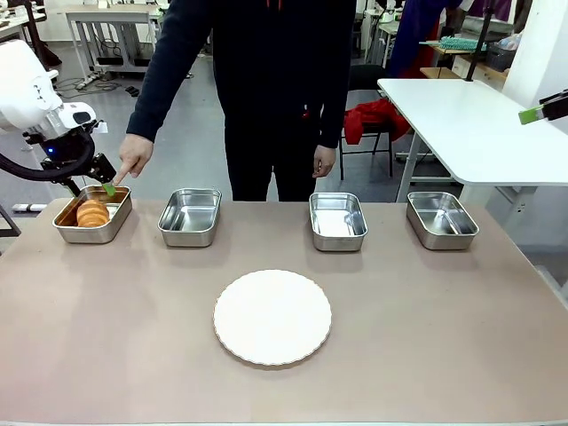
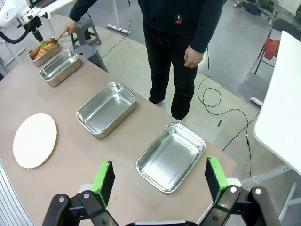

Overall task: Place the bread in the container.
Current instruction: Place the Butter Roll into the Airtight Container indicated by the human.

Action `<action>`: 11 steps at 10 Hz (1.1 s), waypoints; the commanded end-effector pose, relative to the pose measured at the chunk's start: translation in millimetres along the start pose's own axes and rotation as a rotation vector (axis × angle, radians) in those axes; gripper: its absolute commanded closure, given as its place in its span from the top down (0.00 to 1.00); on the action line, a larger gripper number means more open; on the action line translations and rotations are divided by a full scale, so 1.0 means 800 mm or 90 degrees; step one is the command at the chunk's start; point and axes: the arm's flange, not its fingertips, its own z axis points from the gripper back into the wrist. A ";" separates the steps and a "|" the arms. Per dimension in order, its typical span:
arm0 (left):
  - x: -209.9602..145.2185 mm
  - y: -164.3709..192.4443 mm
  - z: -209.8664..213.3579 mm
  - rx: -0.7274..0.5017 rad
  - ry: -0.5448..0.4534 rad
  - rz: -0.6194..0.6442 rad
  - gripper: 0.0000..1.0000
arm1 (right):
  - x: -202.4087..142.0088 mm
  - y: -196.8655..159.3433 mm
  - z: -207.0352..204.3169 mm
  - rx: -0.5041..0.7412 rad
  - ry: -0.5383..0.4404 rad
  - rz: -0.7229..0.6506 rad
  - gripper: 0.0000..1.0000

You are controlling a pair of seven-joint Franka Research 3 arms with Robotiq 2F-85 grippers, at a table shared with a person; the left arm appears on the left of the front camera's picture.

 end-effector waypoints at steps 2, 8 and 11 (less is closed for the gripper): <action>0.000 0.000 0.000 0.000 0.000 0.000 1.00 | 0.001 0.000 0.000 0.003 -0.013 0.000 1.00; -0.021 -0.027 0.031 0.056 -0.030 0.038 1.00 | 0.001 0.000 0.000 0.003 -0.013 0.000 1.00; -0.085 -0.063 0.105 0.092 -0.090 0.060 1.00 | 0.001 0.000 0.000 0.003 -0.013 0.000 1.00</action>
